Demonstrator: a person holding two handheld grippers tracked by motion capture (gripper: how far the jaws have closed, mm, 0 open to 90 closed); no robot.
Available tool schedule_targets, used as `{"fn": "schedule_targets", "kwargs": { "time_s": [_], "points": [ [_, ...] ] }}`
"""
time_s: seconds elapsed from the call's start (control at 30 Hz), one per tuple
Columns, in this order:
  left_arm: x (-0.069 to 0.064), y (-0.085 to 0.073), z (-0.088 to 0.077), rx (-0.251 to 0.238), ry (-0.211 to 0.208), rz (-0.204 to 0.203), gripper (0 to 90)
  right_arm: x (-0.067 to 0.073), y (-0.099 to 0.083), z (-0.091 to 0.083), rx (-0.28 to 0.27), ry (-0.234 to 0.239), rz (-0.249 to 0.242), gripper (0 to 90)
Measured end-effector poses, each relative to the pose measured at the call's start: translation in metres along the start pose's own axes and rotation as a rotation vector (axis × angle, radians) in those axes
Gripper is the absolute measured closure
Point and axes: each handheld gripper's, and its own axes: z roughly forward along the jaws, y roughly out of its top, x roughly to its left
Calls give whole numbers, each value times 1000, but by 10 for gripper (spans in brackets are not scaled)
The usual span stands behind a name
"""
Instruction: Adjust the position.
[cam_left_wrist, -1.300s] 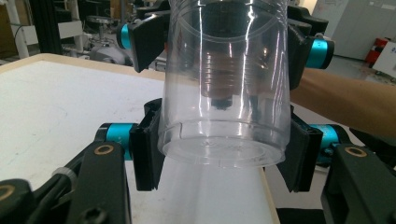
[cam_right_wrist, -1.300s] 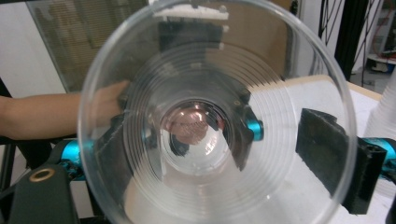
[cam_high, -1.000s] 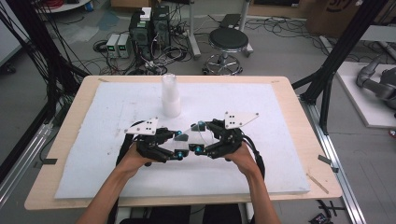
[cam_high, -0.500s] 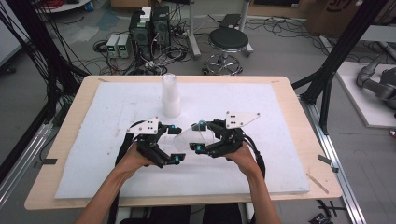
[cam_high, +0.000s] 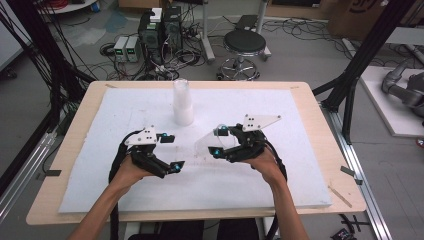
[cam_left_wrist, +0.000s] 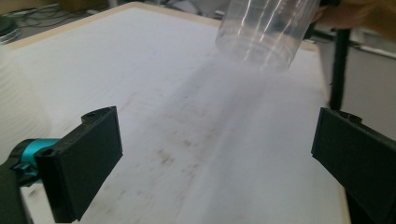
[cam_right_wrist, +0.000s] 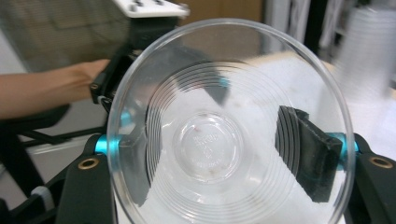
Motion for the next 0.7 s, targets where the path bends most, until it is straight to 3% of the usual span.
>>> {"fn": "schedule_targets", "kwargs": {
  "time_s": [0.03,0.13,0.17,0.23,0.27,0.3,0.33,0.37,0.43,0.47,0.53,0.57,0.7],
  "points": [
    [1,-4,-4,4,31,3,18,-3,2,-1,49,-47,28,325],
    [8,-22,-18,2,157,-21,18,-10,4,-3,116,-117,60,326],
    [8,-22,-18,2,157,-21,18,-10,4,-3,116,-117,60,326],
    [10,-30,-24,3,217,-35,18,-14,6,-4,159,-156,85,328],
    [10,-34,-27,3,247,-42,18,-16,7,-4,190,-180,92,329],
    [10,-40,-31,6,297,-42,18,-20,10,-3,260,-218,104,329],
    [10,-40,-31,6,297,-42,19,-20,10,-3,260,-218,104,329],
    [10,-45,-33,6,338,-38,19,-23,12,-1,311,-250,117,329],
    [11,-52,-37,1,377,-51,19,-24,13,-1,341,-271,111,330],
    [12,-57,-39,-2,399,-60,19,-26,16,2,412,-315,106,330],
    [13,-64,-42,-12,419,-72,19,-26,16,3,430,-327,111,331],
    [14,-67,-44,-21,423,-86,19,-27,18,5,467,-354,104,331],
    [20,-77,-48,-60,397,-145,19,-27,21,10,489,-368,104,332]
  ]
}}
